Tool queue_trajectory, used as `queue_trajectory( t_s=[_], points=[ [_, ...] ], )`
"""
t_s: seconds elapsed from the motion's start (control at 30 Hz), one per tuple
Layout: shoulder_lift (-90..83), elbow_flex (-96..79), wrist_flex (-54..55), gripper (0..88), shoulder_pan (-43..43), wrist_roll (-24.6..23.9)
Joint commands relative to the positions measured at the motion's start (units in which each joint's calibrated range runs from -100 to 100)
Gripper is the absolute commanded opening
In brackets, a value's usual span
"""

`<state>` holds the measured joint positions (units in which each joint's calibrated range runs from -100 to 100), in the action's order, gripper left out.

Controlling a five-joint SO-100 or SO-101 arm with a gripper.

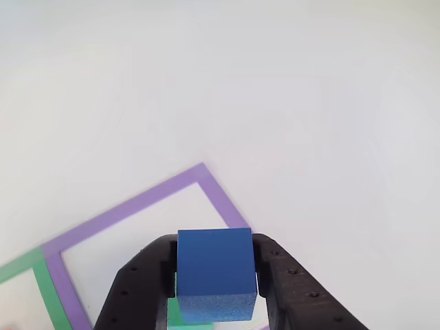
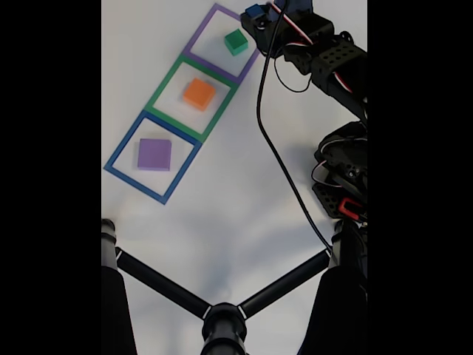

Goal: Tower of hanoi

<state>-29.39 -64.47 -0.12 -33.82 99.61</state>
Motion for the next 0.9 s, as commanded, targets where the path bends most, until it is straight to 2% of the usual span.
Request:
queue_trajectory(
  t_s=[0.0,0.2,0.43,0.87],
  points=[
    [5.83,-1.27,13.03,1.6,1.15,0.39],
    [17.37,-1.27,26.55,1.9,2.44,0.39],
    [24.90,-2.18,35.45,1.9,4.65,0.39],
    [34.92,1.73,40.30,2.2,4.73,0.39]
  ],
)
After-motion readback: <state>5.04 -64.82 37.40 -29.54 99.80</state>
